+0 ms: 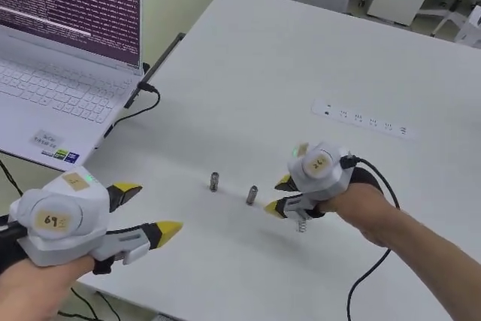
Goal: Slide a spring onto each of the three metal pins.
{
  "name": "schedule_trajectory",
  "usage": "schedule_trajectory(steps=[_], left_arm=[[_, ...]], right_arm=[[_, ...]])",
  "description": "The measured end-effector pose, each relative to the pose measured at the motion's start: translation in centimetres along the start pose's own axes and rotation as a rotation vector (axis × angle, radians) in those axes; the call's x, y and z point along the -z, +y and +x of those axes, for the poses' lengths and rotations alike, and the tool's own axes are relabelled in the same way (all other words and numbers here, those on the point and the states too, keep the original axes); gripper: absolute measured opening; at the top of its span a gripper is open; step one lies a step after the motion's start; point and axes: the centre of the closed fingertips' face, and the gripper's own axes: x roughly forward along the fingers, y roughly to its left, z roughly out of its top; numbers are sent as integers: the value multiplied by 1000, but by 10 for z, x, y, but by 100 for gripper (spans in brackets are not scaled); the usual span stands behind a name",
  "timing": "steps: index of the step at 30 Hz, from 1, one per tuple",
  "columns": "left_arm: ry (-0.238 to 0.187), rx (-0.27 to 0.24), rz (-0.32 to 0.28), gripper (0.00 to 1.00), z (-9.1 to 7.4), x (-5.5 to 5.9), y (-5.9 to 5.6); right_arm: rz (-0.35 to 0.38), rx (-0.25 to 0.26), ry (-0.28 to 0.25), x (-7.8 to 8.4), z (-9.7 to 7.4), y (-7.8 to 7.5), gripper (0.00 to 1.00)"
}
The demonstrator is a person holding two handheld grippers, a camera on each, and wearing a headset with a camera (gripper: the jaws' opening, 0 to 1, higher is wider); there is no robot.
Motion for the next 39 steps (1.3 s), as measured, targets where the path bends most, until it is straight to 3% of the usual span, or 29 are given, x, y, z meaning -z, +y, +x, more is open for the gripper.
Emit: schedule_trajectory(steps=[20,39], left_arm=[[-2,7,10,50,-1,-4,-9],[-7,19,17,50,8,-13,-14]], right_arm=[[59,43,-69,12,-24,17,31],[224,135,-177,38,-64,21,36]])
